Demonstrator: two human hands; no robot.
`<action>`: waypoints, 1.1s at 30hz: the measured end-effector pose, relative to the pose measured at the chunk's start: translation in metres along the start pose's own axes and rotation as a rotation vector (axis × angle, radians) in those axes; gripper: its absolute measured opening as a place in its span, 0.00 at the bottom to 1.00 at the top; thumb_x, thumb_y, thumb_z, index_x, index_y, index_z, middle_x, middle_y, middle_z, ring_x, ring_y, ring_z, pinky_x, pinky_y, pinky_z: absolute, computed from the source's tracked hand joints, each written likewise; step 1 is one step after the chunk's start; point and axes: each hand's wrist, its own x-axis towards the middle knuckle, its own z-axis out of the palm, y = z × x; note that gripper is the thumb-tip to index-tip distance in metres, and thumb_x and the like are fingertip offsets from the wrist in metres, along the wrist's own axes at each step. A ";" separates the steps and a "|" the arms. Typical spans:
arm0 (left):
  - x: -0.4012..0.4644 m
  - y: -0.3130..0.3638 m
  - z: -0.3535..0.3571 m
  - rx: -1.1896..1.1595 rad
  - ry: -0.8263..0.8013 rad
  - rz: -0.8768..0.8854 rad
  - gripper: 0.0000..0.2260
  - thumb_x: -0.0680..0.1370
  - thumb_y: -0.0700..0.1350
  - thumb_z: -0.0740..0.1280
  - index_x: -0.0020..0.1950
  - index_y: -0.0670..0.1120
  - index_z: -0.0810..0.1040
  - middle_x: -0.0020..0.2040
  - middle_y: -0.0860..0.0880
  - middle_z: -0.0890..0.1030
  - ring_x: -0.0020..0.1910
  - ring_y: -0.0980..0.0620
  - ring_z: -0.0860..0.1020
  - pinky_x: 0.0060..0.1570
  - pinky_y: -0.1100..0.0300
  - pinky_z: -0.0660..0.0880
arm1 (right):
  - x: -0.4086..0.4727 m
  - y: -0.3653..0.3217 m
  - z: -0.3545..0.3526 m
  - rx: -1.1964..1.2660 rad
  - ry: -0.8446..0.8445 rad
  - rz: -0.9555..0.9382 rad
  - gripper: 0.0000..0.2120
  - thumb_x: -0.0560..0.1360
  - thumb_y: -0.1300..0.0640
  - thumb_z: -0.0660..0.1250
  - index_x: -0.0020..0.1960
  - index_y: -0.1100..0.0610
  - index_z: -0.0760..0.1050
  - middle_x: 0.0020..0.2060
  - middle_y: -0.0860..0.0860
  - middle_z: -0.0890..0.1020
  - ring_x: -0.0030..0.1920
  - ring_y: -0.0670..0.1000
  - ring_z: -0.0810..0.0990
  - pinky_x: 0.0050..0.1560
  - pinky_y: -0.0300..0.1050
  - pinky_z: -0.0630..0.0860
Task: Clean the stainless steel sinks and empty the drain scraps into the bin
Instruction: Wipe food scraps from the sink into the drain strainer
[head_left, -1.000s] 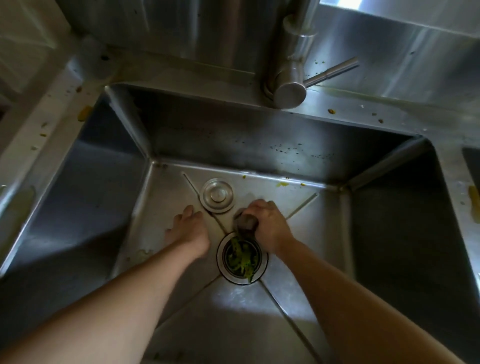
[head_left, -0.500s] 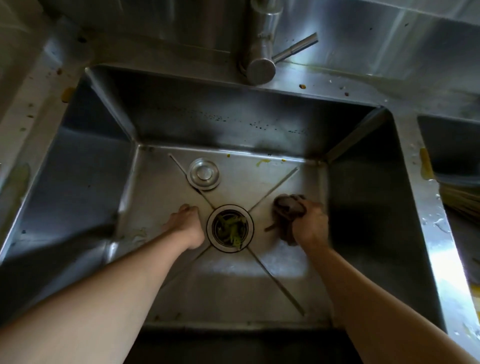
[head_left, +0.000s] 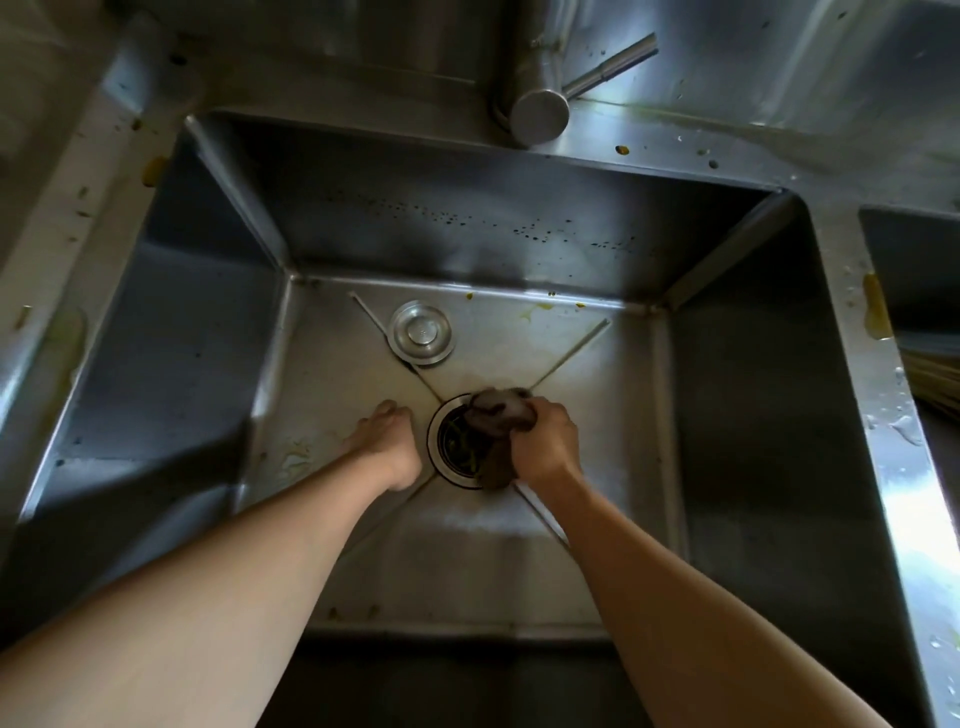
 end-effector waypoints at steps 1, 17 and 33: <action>-0.001 -0.002 0.000 -0.007 0.002 0.002 0.28 0.73 0.34 0.63 0.73 0.44 0.63 0.74 0.48 0.60 0.70 0.43 0.66 0.67 0.52 0.67 | -0.003 -0.004 -0.009 0.038 0.039 0.002 0.16 0.72 0.68 0.58 0.55 0.60 0.78 0.51 0.55 0.80 0.50 0.53 0.78 0.44 0.38 0.70; -0.019 -0.004 -0.012 -0.018 0.016 0.006 0.28 0.75 0.35 0.61 0.75 0.44 0.60 0.74 0.46 0.61 0.72 0.44 0.64 0.69 0.53 0.65 | 0.008 0.030 -0.050 -0.385 -0.025 0.185 0.32 0.73 0.62 0.63 0.75 0.54 0.58 0.73 0.60 0.61 0.68 0.64 0.64 0.68 0.51 0.62; -0.033 -0.015 -0.014 -0.033 0.065 0.038 0.26 0.74 0.36 0.62 0.73 0.44 0.64 0.71 0.45 0.66 0.69 0.44 0.67 0.67 0.54 0.68 | -0.010 0.016 0.012 -1.042 -0.167 -0.420 0.18 0.78 0.58 0.57 0.67 0.53 0.71 0.64 0.59 0.65 0.64 0.60 0.64 0.63 0.52 0.66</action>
